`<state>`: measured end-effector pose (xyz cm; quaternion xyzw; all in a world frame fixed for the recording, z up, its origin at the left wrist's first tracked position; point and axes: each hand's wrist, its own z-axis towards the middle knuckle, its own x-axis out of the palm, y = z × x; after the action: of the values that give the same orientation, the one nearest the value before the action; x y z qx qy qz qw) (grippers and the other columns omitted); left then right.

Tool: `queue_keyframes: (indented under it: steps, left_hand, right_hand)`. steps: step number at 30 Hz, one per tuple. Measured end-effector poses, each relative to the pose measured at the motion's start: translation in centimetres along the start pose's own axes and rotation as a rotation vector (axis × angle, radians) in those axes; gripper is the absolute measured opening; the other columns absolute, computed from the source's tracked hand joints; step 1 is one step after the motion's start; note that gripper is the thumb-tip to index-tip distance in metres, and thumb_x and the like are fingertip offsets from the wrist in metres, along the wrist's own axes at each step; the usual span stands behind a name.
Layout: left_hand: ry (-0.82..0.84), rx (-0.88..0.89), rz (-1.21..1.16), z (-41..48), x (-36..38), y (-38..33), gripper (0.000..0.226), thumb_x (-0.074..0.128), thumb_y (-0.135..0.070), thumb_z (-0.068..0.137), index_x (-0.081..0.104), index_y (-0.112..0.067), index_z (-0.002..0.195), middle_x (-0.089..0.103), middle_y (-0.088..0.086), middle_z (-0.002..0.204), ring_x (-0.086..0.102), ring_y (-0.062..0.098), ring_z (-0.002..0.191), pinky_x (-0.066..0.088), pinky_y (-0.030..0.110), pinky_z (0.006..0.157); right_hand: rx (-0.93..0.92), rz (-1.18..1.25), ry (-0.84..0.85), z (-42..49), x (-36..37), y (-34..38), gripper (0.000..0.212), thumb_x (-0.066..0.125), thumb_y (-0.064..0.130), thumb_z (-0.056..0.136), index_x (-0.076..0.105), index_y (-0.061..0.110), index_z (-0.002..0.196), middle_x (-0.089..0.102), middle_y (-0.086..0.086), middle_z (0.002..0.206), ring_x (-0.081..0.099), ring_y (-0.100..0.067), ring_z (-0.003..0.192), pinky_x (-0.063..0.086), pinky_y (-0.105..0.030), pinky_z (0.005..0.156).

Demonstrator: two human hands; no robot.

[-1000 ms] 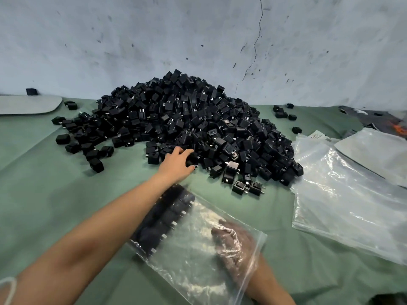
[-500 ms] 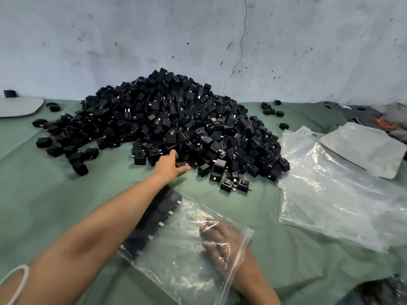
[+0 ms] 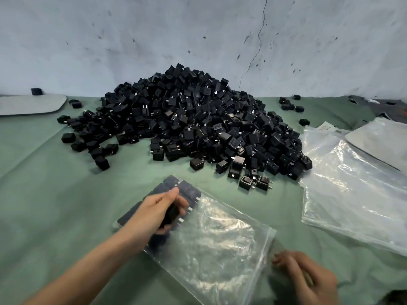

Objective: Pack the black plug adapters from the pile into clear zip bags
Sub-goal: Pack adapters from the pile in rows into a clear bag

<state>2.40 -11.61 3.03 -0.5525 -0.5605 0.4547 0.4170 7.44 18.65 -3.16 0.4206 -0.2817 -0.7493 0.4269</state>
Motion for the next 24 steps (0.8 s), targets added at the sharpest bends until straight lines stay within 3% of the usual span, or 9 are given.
queue_keyframes:
  steps: [2,4,8,10,11,13,16,20,24]
  left_hand:
    - [0.042,-0.093,-0.121,-1.2,1.1,0.4,0.047,0.043,-0.039,0.097,0.072,-0.012,0.072,0.062,0.006,0.070,0.037,0.011,0.041,0.022,0.015,0.037]
    - [0.132,-0.155,-0.240,-2.0,2.5,0.3,0.047,0.038,-0.033,0.099,0.076,-0.010,0.084,0.063,0.003,0.074,0.042,0.010,0.050,0.026,0.018,0.041]
    - [0.231,-0.160,-0.441,-2.6,4.8,-0.5,0.048,0.032,-0.003,0.084,0.064,-0.001,0.119,0.066,0.011,0.102,0.057,0.016,0.078,0.043,0.025,0.063]
    - [0.249,-0.099,-0.350,-2.7,5.2,-0.5,0.056,0.025,0.012,0.082,0.058,-0.002,0.125,0.066,0.014,0.117,0.065,0.020,0.103,0.051,0.028,0.088]
    - [0.253,-0.063,-0.300,-2.8,5.3,-0.5,0.058,0.025,0.015,0.082,0.056,-0.004,0.128,0.065,0.015,0.121,0.064,0.022,0.111,0.048,0.033,0.100]
    - [0.258,0.009,-0.219,-3.0,5.1,-0.4,0.054,0.037,0.011,0.084,0.055,-0.007,0.131,0.066,0.011,0.123,0.062,0.023,0.115,0.042,0.039,0.108]
    - [0.256,0.087,-0.147,-3.3,4.8,-0.2,0.047,0.055,-0.003,0.083,0.060,-0.015,0.128,0.067,0.004,0.122,0.062,0.022,0.116,0.040,0.042,0.109]
    - [0.298,0.155,-0.107,-3.0,4.8,0.3,0.030,0.066,-0.019,0.090,0.067,-0.022,0.120,0.069,0.008,0.116,0.064,0.026,0.111,0.045,0.042,0.103]
    - [0.226,0.199,0.004,-2.7,5.6,0.6,0.028,0.065,-0.037,0.084,0.073,-0.021,0.105,0.074,0.000,0.098,0.068,0.012,0.092,0.053,0.026,0.082]
  right_hand:
    - [-0.002,0.052,-0.136,1.1,0.5,1.9,0.026,0.057,0.010,0.081,0.067,0.026,0.063,0.066,0.008,0.061,0.061,-0.006,0.058,0.047,-0.016,0.061]
    - [-0.086,0.092,-0.124,2.2,2.1,5.1,0.026,0.058,0.019,0.085,0.066,0.023,0.061,0.065,0.008,0.064,0.062,-0.007,0.060,0.046,-0.016,0.061]
    - [-0.289,0.106,0.046,2.7,5.3,8.7,0.015,0.059,0.019,0.085,0.072,0.014,0.082,0.067,0.002,0.099,0.066,-0.014,0.091,0.047,-0.017,0.077]
    - [-0.359,0.040,0.142,2.8,6.4,9.2,0.016,0.058,0.019,0.086,0.074,0.016,0.090,0.061,-0.003,0.119,0.062,-0.018,0.104,0.047,-0.020,0.084]
    - [-0.380,-0.001,0.178,2.8,6.7,9.0,0.018,0.058,0.019,0.087,0.074,0.016,0.092,0.058,-0.003,0.125,0.058,-0.019,0.111,0.047,-0.023,0.087]
    - [-0.423,-0.046,0.206,2.9,7.0,8.6,0.019,0.057,0.019,0.088,0.075,0.015,0.092,0.057,-0.002,0.129,0.050,-0.019,0.123,0.048,-0.031,0.092]
    - [-0.411,0.000,0.204,2.7,6.8,8.0,0.019,0.056,0.017,0.089,0.074,0.013,0.092,0.056,-0.003,0.130,0.048,-0.019,0.128,0.049,-0.034,0.093]
    - [-0.372,0.041,0.246,2.9,6.2,7.3,0.017,0.057,0.013,0.089,0.074,0.009,0.091,0.051,-0.010,0.135,0.053,-0.017,0.124,0.047,-0.023,0.096]
    - [-0.396,-0.055,0.260,3.2,6.0,6.5,0.018,0.062,0.004,0.084,0.074,0.009,0.097,0.053,-0.008,0.130,0.054,-0.008,0.119,0.044,-0.017,0.097]
